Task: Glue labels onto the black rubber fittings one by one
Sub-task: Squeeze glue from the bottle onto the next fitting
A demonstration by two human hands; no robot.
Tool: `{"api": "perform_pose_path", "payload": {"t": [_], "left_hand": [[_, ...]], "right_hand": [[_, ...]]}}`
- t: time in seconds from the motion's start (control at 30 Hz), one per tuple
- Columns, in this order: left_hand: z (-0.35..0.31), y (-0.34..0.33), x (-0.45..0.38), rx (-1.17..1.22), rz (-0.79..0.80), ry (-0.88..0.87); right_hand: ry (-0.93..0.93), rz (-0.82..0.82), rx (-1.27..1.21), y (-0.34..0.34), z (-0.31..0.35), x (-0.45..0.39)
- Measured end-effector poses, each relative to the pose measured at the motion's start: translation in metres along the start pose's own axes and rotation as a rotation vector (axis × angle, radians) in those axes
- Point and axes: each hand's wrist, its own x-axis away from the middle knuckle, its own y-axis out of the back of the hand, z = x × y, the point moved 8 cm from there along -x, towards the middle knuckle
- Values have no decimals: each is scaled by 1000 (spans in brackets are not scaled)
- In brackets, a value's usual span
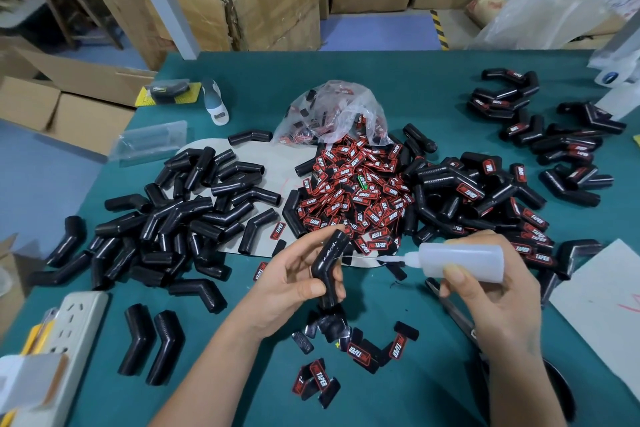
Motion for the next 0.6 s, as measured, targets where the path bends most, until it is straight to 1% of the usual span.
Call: {"api": "perform_pose_path", "payload": {"t": [0.07,0.2,0.33,0.47,0.6], "left_hand": [[1,0,0,1,5,0],[1,0,0,-11,8,0],[1,1,-1,-11,8,7],[1,1,-1,-21,14,7],[-1,0,-1,-30,8,3]], "right_hand": [[-5,-8,-2,1,0,0],[24,30,6,-4,2,0],[10,-8,5,1,0,0],[32,30,6,-4,2,0],[1,-12,-1,1,-1,0]]}}
